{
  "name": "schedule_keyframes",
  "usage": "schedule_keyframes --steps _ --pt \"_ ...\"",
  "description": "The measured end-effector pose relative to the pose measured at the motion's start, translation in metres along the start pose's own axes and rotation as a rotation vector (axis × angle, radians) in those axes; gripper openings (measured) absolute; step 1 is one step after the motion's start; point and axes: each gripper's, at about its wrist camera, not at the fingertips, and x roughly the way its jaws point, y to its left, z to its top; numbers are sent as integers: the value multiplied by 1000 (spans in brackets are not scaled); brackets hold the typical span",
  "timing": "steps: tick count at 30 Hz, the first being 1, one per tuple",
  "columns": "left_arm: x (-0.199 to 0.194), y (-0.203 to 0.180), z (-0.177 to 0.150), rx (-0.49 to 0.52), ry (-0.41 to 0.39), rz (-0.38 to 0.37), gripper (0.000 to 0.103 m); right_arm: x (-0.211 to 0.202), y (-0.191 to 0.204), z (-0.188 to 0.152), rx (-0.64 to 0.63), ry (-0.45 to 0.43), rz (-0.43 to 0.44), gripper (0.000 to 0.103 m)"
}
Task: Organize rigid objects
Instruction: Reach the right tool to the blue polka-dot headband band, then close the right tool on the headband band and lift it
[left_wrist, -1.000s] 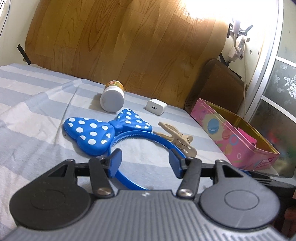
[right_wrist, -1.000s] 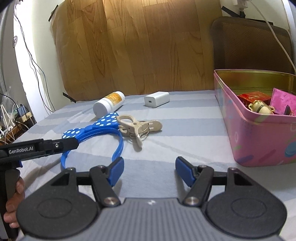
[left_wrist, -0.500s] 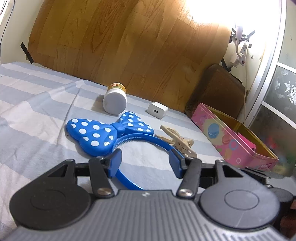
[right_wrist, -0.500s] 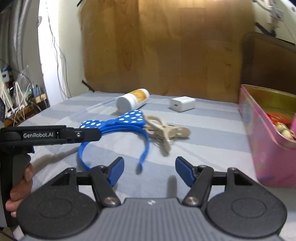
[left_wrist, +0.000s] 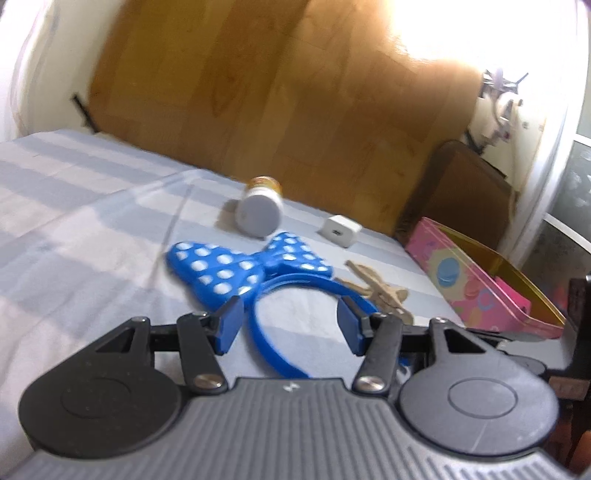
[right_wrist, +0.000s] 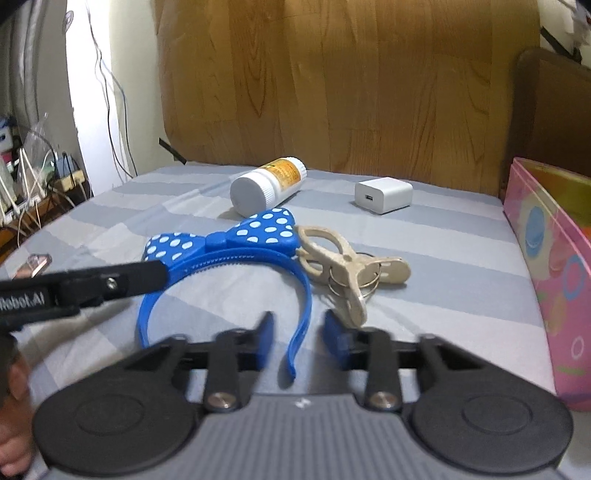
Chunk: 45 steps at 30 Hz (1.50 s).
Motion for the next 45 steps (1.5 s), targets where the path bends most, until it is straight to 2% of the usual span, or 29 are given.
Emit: schedule_keyframes --steps 4,8,12,16,20,24,26,30,32,35,36,38,39,40,41,42,45 --pt "-9 3 -10 -35 72 57 66 -2 3 -1 -26 -6 1 14" --pt "-11 -1 -10 -23 77 77 68 -5 4 -3 -36 -10 10 14" --pt "-7 -5 -10 -14 78 97 64 -20 19 -12 -52 -27 56 13" --pt "-8 2 -9 -29 69 115 54 -48 44 -31 -148 -77 58 21" --pt "-10 9 -6 -48 80 103 53 -65 52 -40 -204 -94 107 27" --pt "-17 8 -6 -40 85 110 55 -62 42 -31 -130 -84 108 41" --pt "-21 3 -8 -4 77 122 60 -58 34 -24 -63 -70 116 46" --pt "-21 -4 -11 67 82 148 60 -47 31 -19 -24 -40 96 48" --pt "-17 -1 -14 72 97 159 60 -40 33 -18 -20 -20 108 48" --pt "-14 -5 -17 114 79 178 54 -28 39 -20 -34 21 121 45" --pt "-13 -7 -19 128 76 175 38 -24 44 -22 -62 19 113 41" --pt "-12 -10 -20 150 72 195 35 -23 54 -23 -138 5 76 24" --pt "-13 -9 -20 145 69 198 30 -24 54 -24 -148 0 60 21" --pt "-14 -8 -19 133 66 201 19 -24 51 -23 -132 -3 53 18" --pt "-15 -5 -17 119 60 196 15 -25 45 -23 -97 -8 56 16" --pt "-17 -5 -15 107 50 183 12 -28 39 -22 -60 -25 52 16" --pt "-23 -15 -5 120 -1 141 12 -42 27 -19 -18 -107 41 14"
